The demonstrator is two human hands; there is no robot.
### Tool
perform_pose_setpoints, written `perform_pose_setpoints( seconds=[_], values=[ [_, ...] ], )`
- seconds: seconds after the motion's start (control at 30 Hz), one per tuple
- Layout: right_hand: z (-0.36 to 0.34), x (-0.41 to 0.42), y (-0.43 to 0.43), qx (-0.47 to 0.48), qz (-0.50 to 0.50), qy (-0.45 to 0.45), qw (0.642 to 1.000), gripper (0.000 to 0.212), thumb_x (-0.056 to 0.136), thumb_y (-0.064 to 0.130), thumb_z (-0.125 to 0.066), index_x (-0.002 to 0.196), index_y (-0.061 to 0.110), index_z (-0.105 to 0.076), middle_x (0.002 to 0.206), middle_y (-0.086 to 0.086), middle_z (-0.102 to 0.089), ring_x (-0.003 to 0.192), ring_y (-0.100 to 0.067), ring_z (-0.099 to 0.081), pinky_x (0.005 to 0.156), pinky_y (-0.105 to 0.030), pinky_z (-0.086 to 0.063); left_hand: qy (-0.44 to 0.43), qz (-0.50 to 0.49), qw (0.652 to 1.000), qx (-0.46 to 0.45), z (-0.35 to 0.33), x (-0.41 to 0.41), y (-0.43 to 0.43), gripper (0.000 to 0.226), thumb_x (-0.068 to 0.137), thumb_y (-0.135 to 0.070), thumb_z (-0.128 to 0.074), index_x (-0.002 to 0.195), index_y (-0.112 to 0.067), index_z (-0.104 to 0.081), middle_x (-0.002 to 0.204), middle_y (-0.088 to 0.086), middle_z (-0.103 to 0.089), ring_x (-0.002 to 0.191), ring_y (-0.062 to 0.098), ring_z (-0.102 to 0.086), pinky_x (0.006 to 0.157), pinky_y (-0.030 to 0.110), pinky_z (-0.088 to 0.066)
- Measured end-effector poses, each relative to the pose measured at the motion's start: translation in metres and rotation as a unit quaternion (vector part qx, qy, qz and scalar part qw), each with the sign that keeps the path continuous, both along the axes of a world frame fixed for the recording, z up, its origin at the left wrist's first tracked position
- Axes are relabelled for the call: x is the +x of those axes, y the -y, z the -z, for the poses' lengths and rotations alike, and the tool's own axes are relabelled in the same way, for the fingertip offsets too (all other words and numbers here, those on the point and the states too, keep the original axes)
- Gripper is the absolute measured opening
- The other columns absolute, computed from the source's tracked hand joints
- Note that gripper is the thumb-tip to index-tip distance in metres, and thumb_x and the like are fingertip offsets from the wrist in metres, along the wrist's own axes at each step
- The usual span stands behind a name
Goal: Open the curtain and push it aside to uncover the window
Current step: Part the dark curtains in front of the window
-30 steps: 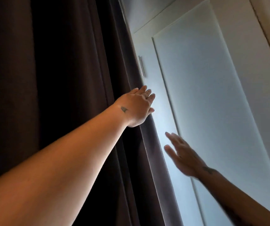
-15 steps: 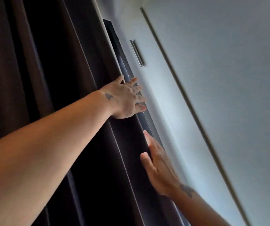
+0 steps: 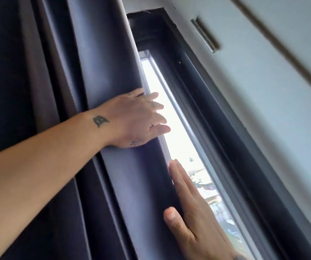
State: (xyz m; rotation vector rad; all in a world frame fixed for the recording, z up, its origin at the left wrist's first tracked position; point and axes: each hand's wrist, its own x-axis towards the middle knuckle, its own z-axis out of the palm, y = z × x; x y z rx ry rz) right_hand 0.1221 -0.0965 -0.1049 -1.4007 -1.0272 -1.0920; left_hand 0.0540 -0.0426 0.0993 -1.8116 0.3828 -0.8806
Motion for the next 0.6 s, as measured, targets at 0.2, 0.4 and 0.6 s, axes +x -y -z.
perform_pose_setpoints(
  seconds=[0.2,0.4,0.6],
  values=[
    [-0.03,-0.006,-0.022,0.025,-0.124,-0.006,0.992,0.084,0.066,0.085,-0.022,0.136,0.04,-0.011,0.147,0.022,-0.006,0.13,0.017,-0.003,0.094,0.006,-0.007,-0.01,-0.028,0.999,-0.011,-0.004,-0.016,-0.027,0.052,0.094,-0.051,-0.014,0.128,-0.031,-0.048,0.157,-0.005,-0.025,0.148,0.013,-0.002,0.119,0.029,-0.003],
    [-0.043,-0.009,-0.059,-0.067,-0.131,-0.014,0.989,0.09,0.052,0.092,-0.007,0.129,0.053,0.017,0.142,0.032,0.023,0.121,0.025,0.014,0.09,0.008,0.0,0.04,-0.085,0.994,0.061,-0.018,-0.021,-0.034,0.069,0.091,-0.053,-0.009,0.1,-0.022,-0.07,0.119,-0.004,-0.067,0.122,0.019,-0.049,0.119,0.028,-0.005],
    [-0.043,-0.015,-0.082,-0.064,-0.146,-0.014,0.987,0.094,0.046,0.091,0.008,0.124,0.045,0.03,0.133,0.029,0.039,0.119,0.019,0.031,0.086,0.009,0.011,0.062,-0.165,0.984,0.025,-0.031,-0.012,-0.032,0.048,0.095,-0.038,-0.032,0.139,-0.022,-0.044,0.158,0.004,-0.024,0.147,0.017,-0.013,0.119,0.027,-0.006]
  ],
)
